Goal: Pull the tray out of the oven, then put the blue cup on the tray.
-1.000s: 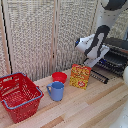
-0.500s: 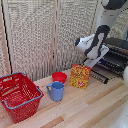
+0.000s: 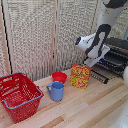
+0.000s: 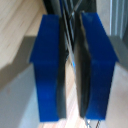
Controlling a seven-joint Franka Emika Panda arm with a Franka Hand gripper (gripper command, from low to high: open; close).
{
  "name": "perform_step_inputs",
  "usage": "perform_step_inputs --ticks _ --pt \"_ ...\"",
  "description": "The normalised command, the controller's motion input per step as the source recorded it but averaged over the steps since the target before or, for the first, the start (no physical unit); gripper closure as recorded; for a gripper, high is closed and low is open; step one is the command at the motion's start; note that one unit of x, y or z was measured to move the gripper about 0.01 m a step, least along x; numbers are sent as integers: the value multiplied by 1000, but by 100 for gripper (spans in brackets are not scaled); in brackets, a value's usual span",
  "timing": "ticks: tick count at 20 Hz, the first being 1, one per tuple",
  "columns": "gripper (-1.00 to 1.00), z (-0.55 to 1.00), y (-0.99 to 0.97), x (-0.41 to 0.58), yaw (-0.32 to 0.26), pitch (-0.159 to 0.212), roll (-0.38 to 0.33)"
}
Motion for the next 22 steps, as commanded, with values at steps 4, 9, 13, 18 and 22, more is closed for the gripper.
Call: perform_step_inputs --ticks 4,9,13,18,22 --pt "100 -401 996 51 -22 -28 0" --pt "-100 -28 127 169 4 6 -7" --pt "-100 255 -130 0 -18 0 -58" --pt "-100 446 -17 -71 -171 -29 -15" --pt "-100 411 0 -27 -163 -77 26"
